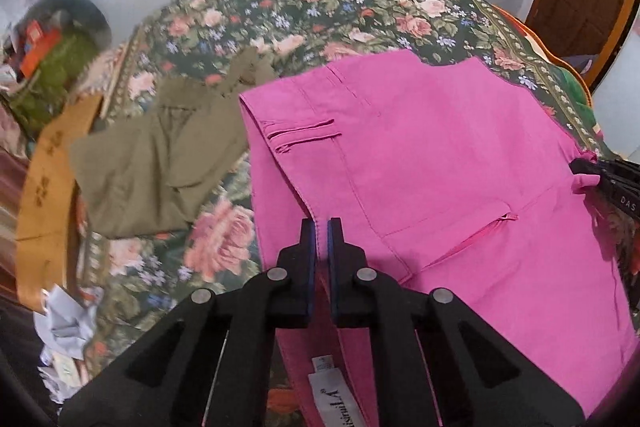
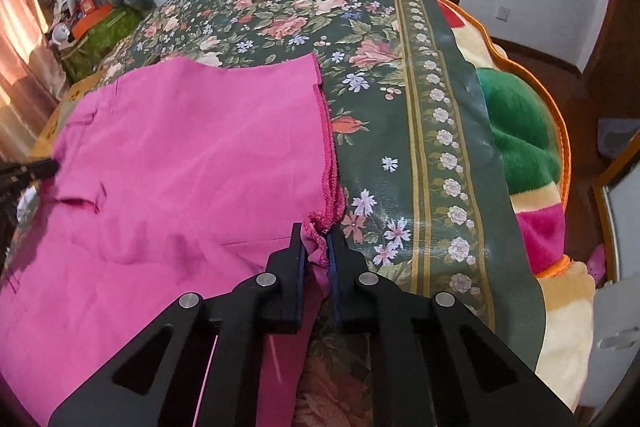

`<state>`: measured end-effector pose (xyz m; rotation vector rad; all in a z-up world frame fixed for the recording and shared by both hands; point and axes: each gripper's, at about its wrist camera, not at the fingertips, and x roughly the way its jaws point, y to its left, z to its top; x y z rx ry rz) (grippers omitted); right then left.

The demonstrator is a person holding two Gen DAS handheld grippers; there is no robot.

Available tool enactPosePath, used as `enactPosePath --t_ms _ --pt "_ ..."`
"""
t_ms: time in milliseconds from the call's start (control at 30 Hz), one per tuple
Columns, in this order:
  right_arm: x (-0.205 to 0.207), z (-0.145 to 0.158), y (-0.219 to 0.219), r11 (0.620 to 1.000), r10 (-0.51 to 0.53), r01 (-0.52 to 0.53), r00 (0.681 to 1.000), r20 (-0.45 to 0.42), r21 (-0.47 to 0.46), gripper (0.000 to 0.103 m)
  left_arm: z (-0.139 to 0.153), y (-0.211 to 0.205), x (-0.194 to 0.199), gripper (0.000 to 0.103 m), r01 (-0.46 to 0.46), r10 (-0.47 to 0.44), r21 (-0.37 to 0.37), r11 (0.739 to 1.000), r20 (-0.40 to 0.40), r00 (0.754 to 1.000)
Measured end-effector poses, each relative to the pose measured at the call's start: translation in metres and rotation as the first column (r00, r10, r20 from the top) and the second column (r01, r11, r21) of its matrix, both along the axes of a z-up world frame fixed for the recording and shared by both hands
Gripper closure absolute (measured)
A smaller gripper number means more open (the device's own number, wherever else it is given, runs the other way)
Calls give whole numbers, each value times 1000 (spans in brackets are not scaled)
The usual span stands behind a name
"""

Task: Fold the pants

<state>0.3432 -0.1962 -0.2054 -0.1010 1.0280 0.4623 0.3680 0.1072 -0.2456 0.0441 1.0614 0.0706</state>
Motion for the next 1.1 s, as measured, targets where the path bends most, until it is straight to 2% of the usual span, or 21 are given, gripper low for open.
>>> enactPosePath --t_ms 133,267,400,533,633,733,933,1000,1067,1100 --pt "-2 -1 6 999 17 -16 1000 17 -30 95 -9 0 3 97 -12 13 41 999 -27 1000" --pt "1 -2 5 1000 14 -14 1000 8 -24 95 -27 4 5 97 -21 23 31 999 -71 997" --pt "0 2 5 1000 10 -9 1000 13 -25 95 -28 5 6 97 -17 19 19 1000 -87 996" --pt "-2 10 -3 998 -6 9 998 56 -60 97 -31 1 6 97 6 -2 50 999 -91 996" --pt "1 12 -14 996 -39 43 998 58 -79 99 -32 -3 5 97 10 -4 75 997 -83 997" --pt "1 20 -26 992 -53 63 994 92 -110 99 -31 -2 6 97 15 -10 68 998 -81 997" --pt "3 50 -42 997 -77 78 991 112 -11 98 -16 10 3 90 -15 15 4 1000 -68 998" --pt "7 61 -44 996 -86 83 990 110 35 94 -4 19 4 86 -43 41 -41 998 -48 998" --pt "11 67 -42 993 -97 89 990 106 79 81 7 26 5 76 -58 56 -69 996 -24 998" --pt "12 70 -40 991 -99 88 989 110 98 71 14 30 6 67 -65 64 -71 995 -4 998"
